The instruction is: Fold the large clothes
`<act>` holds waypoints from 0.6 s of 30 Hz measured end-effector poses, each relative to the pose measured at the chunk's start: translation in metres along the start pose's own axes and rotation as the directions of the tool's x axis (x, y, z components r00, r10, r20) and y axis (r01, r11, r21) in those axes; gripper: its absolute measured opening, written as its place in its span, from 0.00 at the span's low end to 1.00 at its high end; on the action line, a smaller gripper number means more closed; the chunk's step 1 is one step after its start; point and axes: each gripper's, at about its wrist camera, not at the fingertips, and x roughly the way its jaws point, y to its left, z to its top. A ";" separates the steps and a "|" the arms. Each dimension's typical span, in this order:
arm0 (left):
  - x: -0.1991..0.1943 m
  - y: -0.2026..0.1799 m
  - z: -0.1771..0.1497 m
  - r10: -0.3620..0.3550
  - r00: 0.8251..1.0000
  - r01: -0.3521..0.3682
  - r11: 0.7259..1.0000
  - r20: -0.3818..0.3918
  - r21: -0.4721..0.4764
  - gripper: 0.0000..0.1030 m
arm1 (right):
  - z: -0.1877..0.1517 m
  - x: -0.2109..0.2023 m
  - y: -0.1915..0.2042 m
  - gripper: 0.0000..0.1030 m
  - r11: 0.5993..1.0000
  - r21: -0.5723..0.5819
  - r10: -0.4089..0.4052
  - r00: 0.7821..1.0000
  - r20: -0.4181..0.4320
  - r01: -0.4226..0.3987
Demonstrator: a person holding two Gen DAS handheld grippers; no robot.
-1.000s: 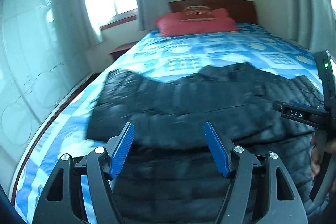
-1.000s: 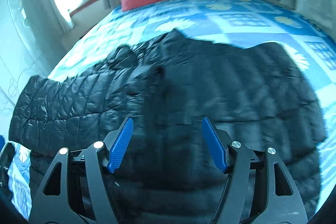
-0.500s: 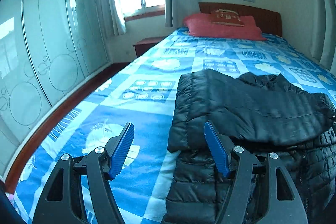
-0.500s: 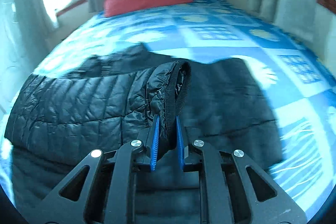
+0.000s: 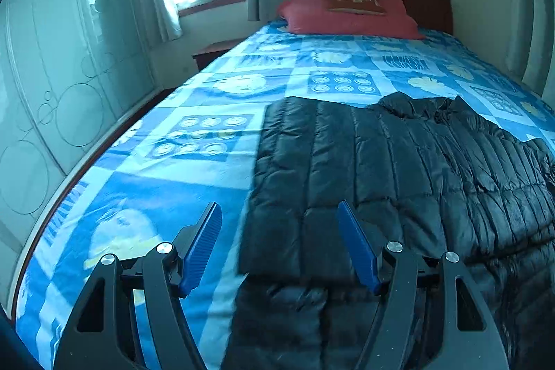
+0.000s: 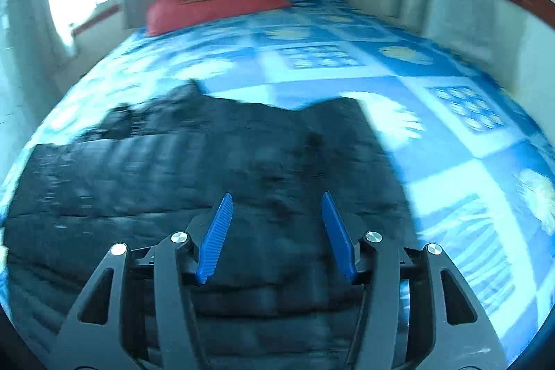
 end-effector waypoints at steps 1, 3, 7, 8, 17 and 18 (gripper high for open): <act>0.008 -0.003 0.002 0.011 1.000 -0.011 1.000 -0.010 0.008 0.66 | -0.001 0.007 0.009 0.52 1.000 -0.015 0.021 1.000 -0.020 -0.021; 0.025 -0.005 0.002 0.038 0.998 -0.037 0.999 -0.045 0.015 0.66 | -0.006 0.021 0.024 0.52 0.998 -0.063 0.008 0.999 -0.038 -0.011; 0.060 -0.007 -0.010 0.051 0.987 -0.047 0.998 -0.155 0.032 0.68 | -0.026 0.053 0.031 0.53 0.994 -0.108 -0.034 0.995 -0.093 0.024; 0.065 -0.007 -0.013 0.046 0.985 -0.041 0.999 -0.164 0.033 0.68 | -0.026 0.053 0.032 0.53 0.994 -0.108 -0.035 0.995 -0.094 0.024; 0.016 0.007 0.024 -0.008 1.000 0.008 1.000 -0.016 -0.001 0.66 | 0.018 0.032 0.033 0.59 0.998 -0.060 0.005 1.000 -0.010 -0.005; 0.018 0.006 0.030 -0.014 1.000 0.014 1.000 -0.002 -0.008 0.67 | 0.027 0.042 0.038 0.59 0.998 -0.056 0.006 1.000 -0.007 -0.006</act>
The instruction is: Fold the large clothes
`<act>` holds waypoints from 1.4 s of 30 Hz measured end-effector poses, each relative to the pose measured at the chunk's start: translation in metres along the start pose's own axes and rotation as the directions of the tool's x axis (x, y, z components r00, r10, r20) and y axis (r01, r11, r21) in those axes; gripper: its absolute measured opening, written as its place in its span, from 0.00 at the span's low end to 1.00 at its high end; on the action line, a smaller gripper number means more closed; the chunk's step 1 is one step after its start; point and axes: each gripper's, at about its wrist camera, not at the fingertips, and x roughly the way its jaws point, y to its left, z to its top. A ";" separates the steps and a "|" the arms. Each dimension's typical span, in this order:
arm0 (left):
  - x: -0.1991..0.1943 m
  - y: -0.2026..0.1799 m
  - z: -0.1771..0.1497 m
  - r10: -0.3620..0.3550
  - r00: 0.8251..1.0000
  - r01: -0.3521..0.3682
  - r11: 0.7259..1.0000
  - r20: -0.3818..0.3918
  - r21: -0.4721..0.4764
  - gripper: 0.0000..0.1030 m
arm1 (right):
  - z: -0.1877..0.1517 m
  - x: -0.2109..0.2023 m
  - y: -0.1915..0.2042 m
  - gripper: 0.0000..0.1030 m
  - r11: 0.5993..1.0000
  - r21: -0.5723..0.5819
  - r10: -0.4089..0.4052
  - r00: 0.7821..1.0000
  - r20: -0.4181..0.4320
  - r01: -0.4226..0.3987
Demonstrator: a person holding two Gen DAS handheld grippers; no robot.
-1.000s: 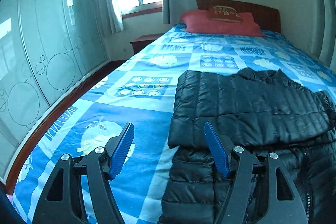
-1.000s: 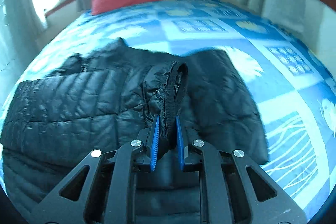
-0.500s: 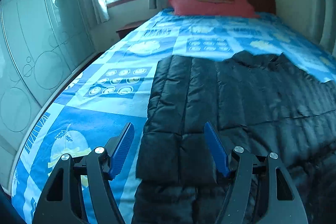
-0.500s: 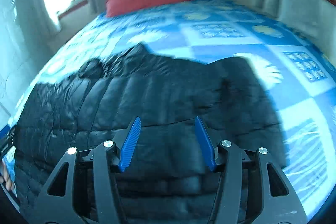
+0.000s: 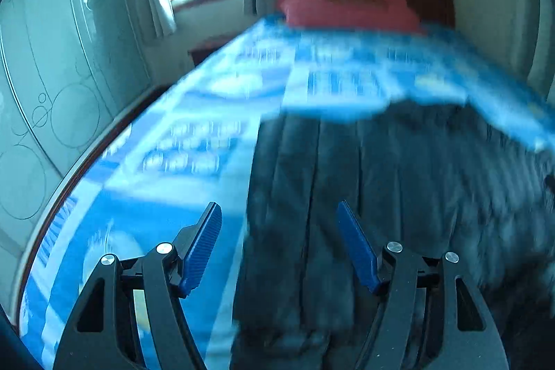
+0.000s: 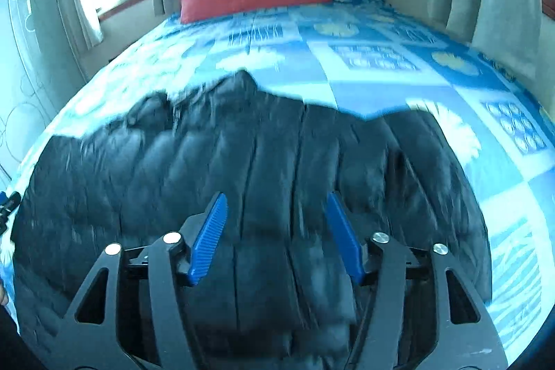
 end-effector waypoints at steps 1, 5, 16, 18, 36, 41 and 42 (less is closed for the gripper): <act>0.008 -0.002 0.009 -0.006 1.000 0.006 1.000 0.001 0.000 0.67 | 0.006 0.008 0.001 0.59 1.000 -0.001 0.002 1.000 -0.001 -0.002; 0.057 -0.009 0.027 0.003 0.997 -0.006 0.999 -0.078 -0.039 0.67 | 0.015 0.045 0.012 0.59 0.999 -0.022 -0.028 0.999 -0.046 0.027; 0.059 -0.020 0.026 0.077 0.991 -0.085 0.994 -0.112 -0.067 0.68 | 0.012 0.033 0.033 0.61 0.998 -0.044 -0.045 0.999 0.005 0.045; 0.038 -0.033 0.029 0.005 0.999 -0.009 0.997 -0.047 -0.076 0.68 | 0.012 0.023 0.052 0.61 0.998 -0.062 0.013 0.999 0.031 -0.011; 0.041 -0.026 0.007 0.019 0.997 -0.025 0.996 -0.075 -0.088 0.69 | -0.019 0.023 0.025 0.62 0.997 -0.060 -0.049 0.998 -0.031 0.047; 0.079 -0.007 -0.014 -0.049 0.974 0.019 0.990 -0.220 -0.139 0.70 | -0.022 0.033 0.012 0.66 1.000 -0.028 0.003 0.997 -0.080 -0.005; 0.071 -0.003 -0.012 -0.052 0.975 0.017 0.987 -0.216 -0.162 0.70 | -0.021 0.023 0.010 0.66 1.000 -0.019 0.012 0.997 -0.074 -0.013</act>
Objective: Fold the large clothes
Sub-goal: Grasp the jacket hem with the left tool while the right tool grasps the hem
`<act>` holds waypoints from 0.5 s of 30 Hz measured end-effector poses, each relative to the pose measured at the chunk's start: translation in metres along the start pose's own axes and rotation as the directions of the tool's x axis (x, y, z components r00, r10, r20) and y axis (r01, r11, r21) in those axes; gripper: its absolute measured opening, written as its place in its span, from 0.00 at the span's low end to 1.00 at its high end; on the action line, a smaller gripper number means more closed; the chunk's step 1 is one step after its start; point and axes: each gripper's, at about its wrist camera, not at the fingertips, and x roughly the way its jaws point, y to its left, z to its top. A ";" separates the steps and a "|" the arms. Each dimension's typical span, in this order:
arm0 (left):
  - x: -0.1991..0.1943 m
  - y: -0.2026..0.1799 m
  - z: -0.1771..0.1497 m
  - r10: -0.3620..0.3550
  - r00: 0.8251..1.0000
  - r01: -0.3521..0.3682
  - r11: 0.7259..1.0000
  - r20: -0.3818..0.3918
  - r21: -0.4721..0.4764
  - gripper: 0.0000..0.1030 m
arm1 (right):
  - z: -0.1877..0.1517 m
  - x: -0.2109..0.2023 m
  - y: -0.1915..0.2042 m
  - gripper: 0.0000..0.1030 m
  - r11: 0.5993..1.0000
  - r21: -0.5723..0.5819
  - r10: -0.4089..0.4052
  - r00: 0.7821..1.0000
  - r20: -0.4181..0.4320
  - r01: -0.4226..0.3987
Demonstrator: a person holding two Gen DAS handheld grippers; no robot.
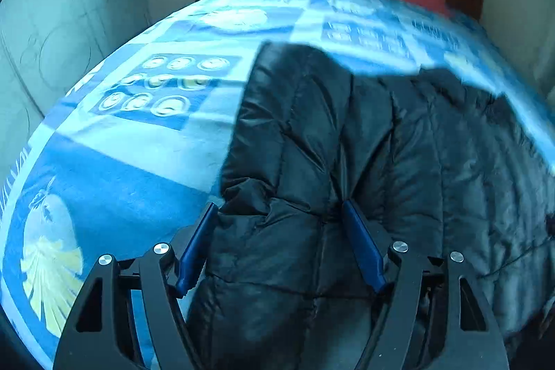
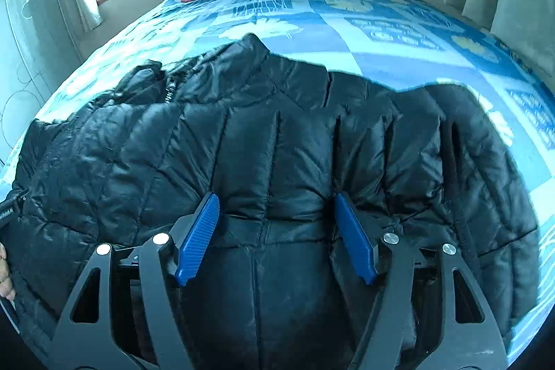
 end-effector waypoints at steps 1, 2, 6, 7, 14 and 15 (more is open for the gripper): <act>-0.007 0.003 -0.001 -0.001 1.000 0.001 1.000 0.001 -0.011 0.70 | -0.002 -0.013 -0.002 0.66 1.000 0.007 0.008 1.000 0.013 -0.008; -0.018 0.006 -0.003 -0.009 1.000 0.009 1.000 0.005 -0.015 0.70 | -0.006 -0.027 -0.005 0.66 1.000 0.008 0.018 0.999 0.031 -0.018; -0.085 0.019 -0.039 -0.024 0.997 0.019 0.997 0.075 0.069 0.70 | -0.044 -0.109 -0.031 0.70 1.000 -0.008 0.012 0.997 0.078 -0.012; -0.103 0.026 -0.054 -0.027 0.996 0.020 0.996 0.087 0.084 0.70 | -0.052 -0.122 -0.040 0.71 1.000 -0.004 0.010 0.997 0.077 -0.010; -0.182 0.082 -0.164 -0.105 0.994 0.105 0.994 0.010 0.042 0.70 | -0.172 -0.223 -0.102 0.72 0.994 0.088 -0.061 0.998 0.015 0.060; -0.190 0.088 -0.182 -0.109 0.994 0.110 0.993 -0.012 0.037 0.70 | -0.194 -0.236 -0.112 0.72 0.991 0.120 -0.058 0.998 -0.008 0.059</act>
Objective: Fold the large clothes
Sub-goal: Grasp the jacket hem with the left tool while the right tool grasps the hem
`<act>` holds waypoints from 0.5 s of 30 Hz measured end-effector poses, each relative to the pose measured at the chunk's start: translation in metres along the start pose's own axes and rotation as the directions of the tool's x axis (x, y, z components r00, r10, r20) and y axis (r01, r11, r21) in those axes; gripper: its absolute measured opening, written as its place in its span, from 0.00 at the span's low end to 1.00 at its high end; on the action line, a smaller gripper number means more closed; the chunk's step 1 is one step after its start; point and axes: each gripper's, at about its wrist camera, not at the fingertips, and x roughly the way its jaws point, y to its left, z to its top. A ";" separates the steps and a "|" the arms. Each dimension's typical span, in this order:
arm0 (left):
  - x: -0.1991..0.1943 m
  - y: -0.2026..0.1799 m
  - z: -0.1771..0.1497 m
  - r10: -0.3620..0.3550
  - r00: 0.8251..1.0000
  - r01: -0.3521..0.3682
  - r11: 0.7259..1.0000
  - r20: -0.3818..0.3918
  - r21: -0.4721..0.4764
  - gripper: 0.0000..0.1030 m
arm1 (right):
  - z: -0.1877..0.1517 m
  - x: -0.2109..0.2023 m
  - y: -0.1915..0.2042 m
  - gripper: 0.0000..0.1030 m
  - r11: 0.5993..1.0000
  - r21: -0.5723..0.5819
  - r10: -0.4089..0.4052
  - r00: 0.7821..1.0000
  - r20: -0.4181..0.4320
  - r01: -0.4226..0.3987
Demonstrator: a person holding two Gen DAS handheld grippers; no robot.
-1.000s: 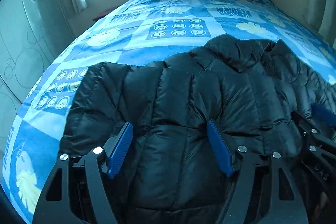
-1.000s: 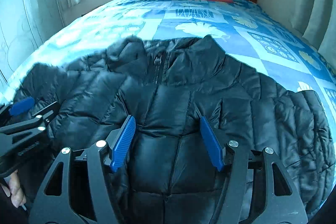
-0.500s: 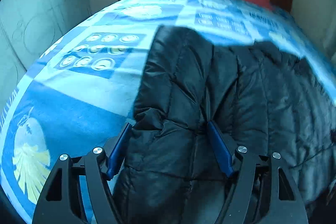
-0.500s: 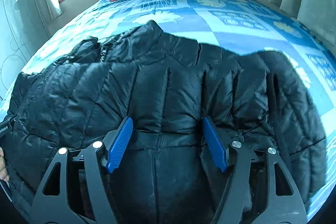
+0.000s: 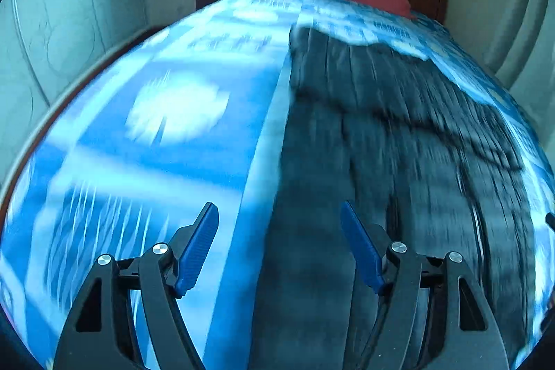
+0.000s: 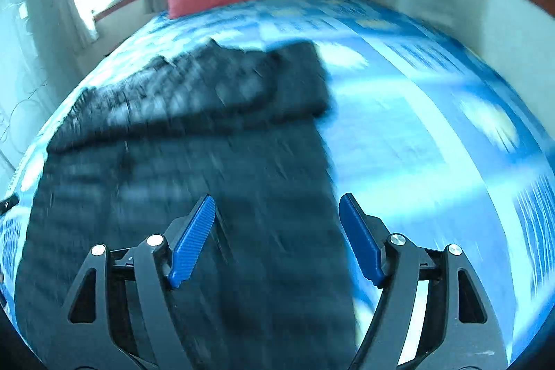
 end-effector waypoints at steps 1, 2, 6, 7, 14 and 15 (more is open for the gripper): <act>-0.005 0.003 -0.012 0.002 1.000 -0.002 1.000 -0.013 -0.002 0.70 | -0.016 -0.010 -0.010 0.72 1.000 0.024 0.002 1.000 -0.015 -0.001; -0.013 0.007 -0.028 0.001 1.000 -0.001 1.000 -0.028 -0.001 0.70 | -0.026 -0.016 -0.016 0.72 0.999 0.039 0.000 1.000 -0.021 0.001; -0.034 0.017 -0.078 0.005 0.998 -0.007 1.000 -0.070 -0.026 0.70 | -0.077 -0.043 -0.037 0.72 0.995 0.101 0.002 0.999 -0.052 0.003; -0.038 0.020 -0.087 0.000 0.997 -0.003 0.999 -0.075 -0.042 0.70 | -0.086 -0.046 -0.040 0.72 0.994 0.113 0.006 0.998 -0.065 0.001; -0.050 0.036 -0.130 -0.118 0.989 0.098 0.976 -0.090 -0.196 0.73 | -0.130 -0.049 -0.046 0.72 0.978 0.194 0.102 0.987 -0.126 -0.076; -0.050 0.036 -0.130 -0.141 0.986 0.120 0.972 -0.089 -0.204 0.73 | -0.134 -0.052 -0.041 0.72 0.980 0.179 0.112 0.986 -0.123 -0.089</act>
